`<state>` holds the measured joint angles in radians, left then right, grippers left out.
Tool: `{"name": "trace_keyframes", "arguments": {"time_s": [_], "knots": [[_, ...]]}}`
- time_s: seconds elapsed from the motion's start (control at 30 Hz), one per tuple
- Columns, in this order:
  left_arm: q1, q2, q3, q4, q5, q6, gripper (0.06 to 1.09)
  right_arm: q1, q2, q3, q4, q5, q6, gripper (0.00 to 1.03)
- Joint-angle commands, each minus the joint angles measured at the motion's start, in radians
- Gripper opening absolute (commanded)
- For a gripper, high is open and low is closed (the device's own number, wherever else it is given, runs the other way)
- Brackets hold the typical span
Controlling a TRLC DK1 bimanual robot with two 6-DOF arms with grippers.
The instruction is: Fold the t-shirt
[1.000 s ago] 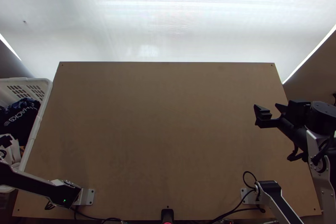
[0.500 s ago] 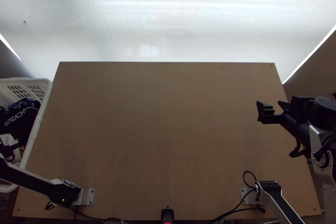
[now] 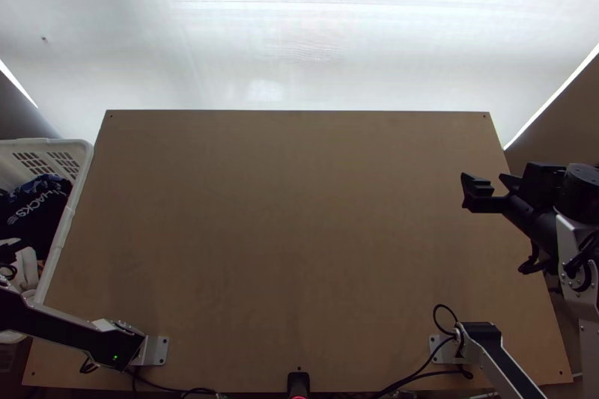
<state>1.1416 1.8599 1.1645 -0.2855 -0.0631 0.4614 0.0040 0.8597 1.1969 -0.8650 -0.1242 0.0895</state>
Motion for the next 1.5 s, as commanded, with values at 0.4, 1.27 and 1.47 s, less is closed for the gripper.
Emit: {"name": "trace_keyframes", "arguments": {"time_s": [0.4, 1.27, 1.47], "knots": [[-0.009, 0.058, -0.051, 0.059, 0.042, 0.023, 0.95, -0.010, 0.009, 0.001, -0.011, -0.003, -0.005, 0.99], [-0.082, -0.530, 0.492, -0.573, 0.394, -0.260, 0.10, -0.010, 0.022, -0.005, -0.003, -0.015, 0.024, 0.99], [-0.137, -0.617, 0.640, -0.584, 0.529, -0.544, 0.10, -0.010, 0.004, -0.014, -0.003, -0.015, 0.016, 0.99]]}}
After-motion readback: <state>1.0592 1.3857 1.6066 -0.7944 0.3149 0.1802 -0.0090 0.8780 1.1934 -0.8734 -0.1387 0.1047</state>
